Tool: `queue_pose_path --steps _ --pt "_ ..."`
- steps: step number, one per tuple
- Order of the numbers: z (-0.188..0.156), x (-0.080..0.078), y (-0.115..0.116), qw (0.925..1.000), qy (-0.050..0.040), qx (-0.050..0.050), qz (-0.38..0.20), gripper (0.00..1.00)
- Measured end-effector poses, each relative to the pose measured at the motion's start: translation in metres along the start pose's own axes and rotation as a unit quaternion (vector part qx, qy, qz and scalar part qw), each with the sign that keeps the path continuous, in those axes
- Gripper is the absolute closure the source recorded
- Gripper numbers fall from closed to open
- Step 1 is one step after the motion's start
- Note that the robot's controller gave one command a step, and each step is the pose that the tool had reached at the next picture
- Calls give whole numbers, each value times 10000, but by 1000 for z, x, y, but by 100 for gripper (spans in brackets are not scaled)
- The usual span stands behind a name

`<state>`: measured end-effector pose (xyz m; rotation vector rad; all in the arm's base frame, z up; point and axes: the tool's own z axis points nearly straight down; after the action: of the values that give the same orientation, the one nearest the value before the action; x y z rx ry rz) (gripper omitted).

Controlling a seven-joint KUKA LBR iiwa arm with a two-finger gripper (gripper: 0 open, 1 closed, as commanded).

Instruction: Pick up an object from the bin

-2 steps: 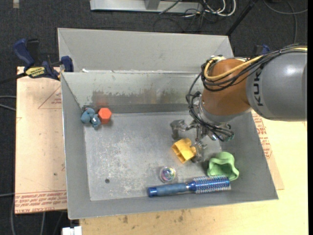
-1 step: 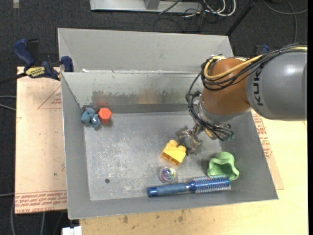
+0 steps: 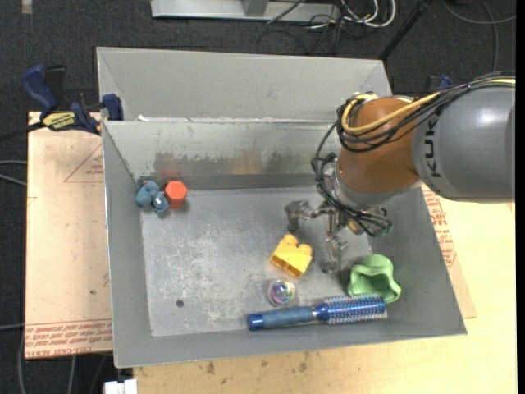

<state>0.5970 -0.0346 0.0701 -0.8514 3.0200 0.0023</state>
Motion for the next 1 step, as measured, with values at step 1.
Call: queue_pose_path --steps 1 --pt "0 0 53 9973 11 -12 728 0"
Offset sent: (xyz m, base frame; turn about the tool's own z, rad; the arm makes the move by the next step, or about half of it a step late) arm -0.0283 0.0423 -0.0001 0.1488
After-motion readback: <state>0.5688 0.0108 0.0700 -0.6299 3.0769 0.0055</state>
